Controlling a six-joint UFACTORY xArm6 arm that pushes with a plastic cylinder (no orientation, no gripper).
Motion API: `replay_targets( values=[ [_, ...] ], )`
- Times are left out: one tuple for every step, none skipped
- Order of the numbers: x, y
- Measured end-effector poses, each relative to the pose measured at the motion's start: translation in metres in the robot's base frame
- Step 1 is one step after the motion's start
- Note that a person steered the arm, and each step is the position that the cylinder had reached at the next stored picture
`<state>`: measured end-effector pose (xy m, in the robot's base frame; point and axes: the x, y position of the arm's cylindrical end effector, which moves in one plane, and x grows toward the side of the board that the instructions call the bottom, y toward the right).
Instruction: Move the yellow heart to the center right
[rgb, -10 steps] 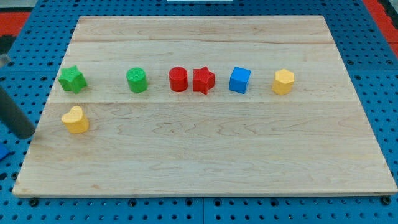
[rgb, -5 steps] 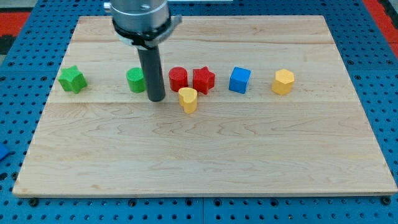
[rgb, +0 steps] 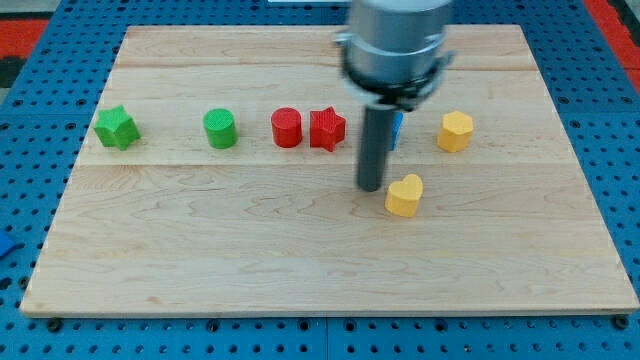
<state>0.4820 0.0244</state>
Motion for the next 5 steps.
replay_targets(
  values=[
    [0.025, -0.035],
    [0.036, 0.040],
    [0.012, 0.105],
    [-0.008, 0.133],
    [-0.003, 0.122]
  ],
)
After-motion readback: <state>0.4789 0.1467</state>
